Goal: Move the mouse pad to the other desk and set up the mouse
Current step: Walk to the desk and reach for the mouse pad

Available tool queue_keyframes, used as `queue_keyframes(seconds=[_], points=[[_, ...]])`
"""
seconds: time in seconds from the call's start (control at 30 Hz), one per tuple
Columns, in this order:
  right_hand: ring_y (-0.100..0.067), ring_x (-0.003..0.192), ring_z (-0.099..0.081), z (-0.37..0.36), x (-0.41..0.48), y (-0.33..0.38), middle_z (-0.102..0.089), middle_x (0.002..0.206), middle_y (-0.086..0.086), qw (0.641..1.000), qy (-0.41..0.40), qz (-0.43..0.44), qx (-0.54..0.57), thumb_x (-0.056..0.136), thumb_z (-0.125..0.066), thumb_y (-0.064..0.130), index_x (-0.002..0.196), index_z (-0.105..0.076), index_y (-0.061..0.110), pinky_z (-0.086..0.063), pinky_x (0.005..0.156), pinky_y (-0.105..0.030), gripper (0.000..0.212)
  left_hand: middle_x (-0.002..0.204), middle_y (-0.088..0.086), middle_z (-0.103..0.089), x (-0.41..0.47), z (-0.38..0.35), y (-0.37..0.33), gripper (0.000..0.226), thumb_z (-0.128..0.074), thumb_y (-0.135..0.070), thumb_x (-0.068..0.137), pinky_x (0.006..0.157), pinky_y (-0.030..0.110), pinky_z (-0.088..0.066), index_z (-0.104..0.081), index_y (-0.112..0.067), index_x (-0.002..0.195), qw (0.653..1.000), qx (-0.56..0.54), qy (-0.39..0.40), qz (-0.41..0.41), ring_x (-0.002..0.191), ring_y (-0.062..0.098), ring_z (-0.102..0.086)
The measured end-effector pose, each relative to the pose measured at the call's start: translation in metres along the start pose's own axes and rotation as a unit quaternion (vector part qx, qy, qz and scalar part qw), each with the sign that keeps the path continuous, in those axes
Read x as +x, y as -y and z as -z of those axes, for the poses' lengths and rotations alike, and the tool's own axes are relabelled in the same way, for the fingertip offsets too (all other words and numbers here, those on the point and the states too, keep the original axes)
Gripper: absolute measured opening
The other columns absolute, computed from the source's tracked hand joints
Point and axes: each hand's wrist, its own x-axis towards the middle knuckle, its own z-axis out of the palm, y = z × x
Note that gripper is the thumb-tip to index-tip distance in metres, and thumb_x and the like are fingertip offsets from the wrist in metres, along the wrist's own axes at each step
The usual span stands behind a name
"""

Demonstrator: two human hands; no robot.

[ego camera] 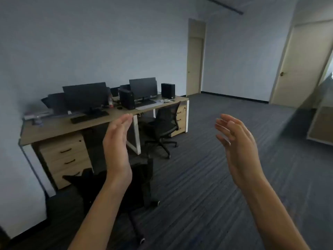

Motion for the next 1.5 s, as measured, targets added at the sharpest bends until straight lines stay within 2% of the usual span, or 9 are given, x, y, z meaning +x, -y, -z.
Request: queue_keyframes(seconds=[0.07,0.3,0.43,0.6,0.83,1.0,1.17,1.37,1.5], points=[[-0.01,0.106,-0.058,0.003,0.013,-0.002,-0.063,0.101,0.007,1.0,-0.01,0.001,0.01,0.093,-0.04,0.019,0.097,-0.061,0.027,-0.042,0.094,-0.029,0.023,0.116,0.002,-0.062,0.011,-0.006,0.006,0.023,-0.04,-0.014,0.093,0.102,0.023,-0.039,-0.06,-0.024,0.091,1.0,-0.002,-0.011,-0.005,0.116,0.009,-0.055],[-0.014,0.11,-0.057,0.049,0.163,-0.041,-0.064,0.102,0.005,1.0,-0.02,-0.007,-0.002,0.093,-0.04,0.018,0.097,-0.061,0.027,-0.043,0.094,-0.03,0.023,0.117,-0.001,-0.062,0.106,-0.093,0.098,0.024,-0.038,-0.013,0.093,0.099,0.02,-0.043,-0.06,-0.023,0.098,0.999,-0.008,-0.032,0.021,0.114,0.005,-0.055],[-0.013,0.11,-0.058,0.067,0.237,-0.078,-0.064,0.103,0.004,1.0,-0.017,-0.014,-0.003,0.093,-0.04,0.018,0.099,-0.06,0.026,-0.043,0.093,-0.028,0.023,0.113,-0.003,-0.062,0.158,-0.127,0.155,0.025,-0.038,-0.012,0.093,0.098,0.021,-0.042,-0.059,-0.023,0.099,0.999,-0.004,-0.039,0.029,0.115,0.006,-0.055],[-0.013,0.108,-0.058,0.081,0.347,-0.138,-0.064,0.102,0.003,1.0,-0.018,-0.007,0.003,0.093,-0.042,0.017,0.099,-0.061,0.025,-0.044,0.095,-0.029,0.022,0.11,-0.006,-0.063,0.244,-0.173,0.238,0.025,-0.038,-0.013,0.093,0.092,0.013,-0.045,-0.059,-0.025,0.097,0.999,-0.021,-0.034,0.021,0.111,0.002,-0.056],[-0.012,0.103,-0.059,0.087,0.528,-0.203,-0.064,0.1,0.002,0.999,-0.038,-0.005,0.013,0.092,-0.042,0.016,0.098,-0.061,0.025,-0.044,0.088,-0.025,0.022,0.118,0.004,-0.062,0.399,-0.246,0.335,0.026,-0.04,-0.012,0.093,0.09,0.009,-0.046,-0.058,-0.01,0.112,0.999,-0.025,-0.041,0.015,0.113,0.007,-0.058],[-0.012,0.102,-0.059,0.098,0.635,-0.259,-0.063,0.098,0.003,0.999,-0.03,-0.022,0.021,0.091,-0.044,0.014,0.097,-0.061,0.024,-0.043,0.088,-0.026,0.021,0.114,0.0,-0.062,0.485,-0.29,0.405,0.024,-0.039,-0.012,0.093,0.089,0.009,-0.046,-0.059,-0.021,0.1,0.999,-0.012,-0.033,0.016,0.112,0.005,-0.057],[-0.011,0.095,-0.059,0.117,0.746,-0.32,-0.063,0.093,0.003,0.999,-0.02,-0.029,0.031,0.089,-0.047,0.014,0.094,-0.062,0.024,-0.044,0.084,-0.024,0.019,0.116,0.005,-0.063,0.564,-0.333,0.49,0.023,-0.04,-0.011,0.093,0.095,0.016,-0.045,-0.06,-0.021,0.098,0.999,-0.003,-0.049,0.015,0.113,0.008,-0.058],[-0.01,0.093,-0.06,0.147,0.91,-0.383,-0.064,0.091,0.004,0.999,0.01,-0.036,0.028,0.09,-0.045,0.013,0.092,-0.062,0.024,-0.044,0.085,-0.024,0.02,0.112,0.003,-0.063,0.68,-0.412,0.595,0.022,-0.042,-0.008,0.092,0.091,0.013,-0.047,-0.061,-0.015,0.102,0.996,-0.013,-0.091,0.006,0.112,0.01,-0.059],[-0.012,0.094,-0.06,0.162,1.019,-0.418,-0.064,0.092,0.002,0.998,0.027,-0.05,0.027,0.09,-0.044,0.013,0.091,-0.062,0.024,-0.045,0.088,-0.027,0.021,0.112,0.002,-0.064,0.754,-0.463,0.652,0.022,-0.042,-0.008,0.092,0.09,0.012,-0.047,-0.061,-0.018,0.1,0.994,-0.004,-0.107,-0.005,0.111,0.009,-0.059]])
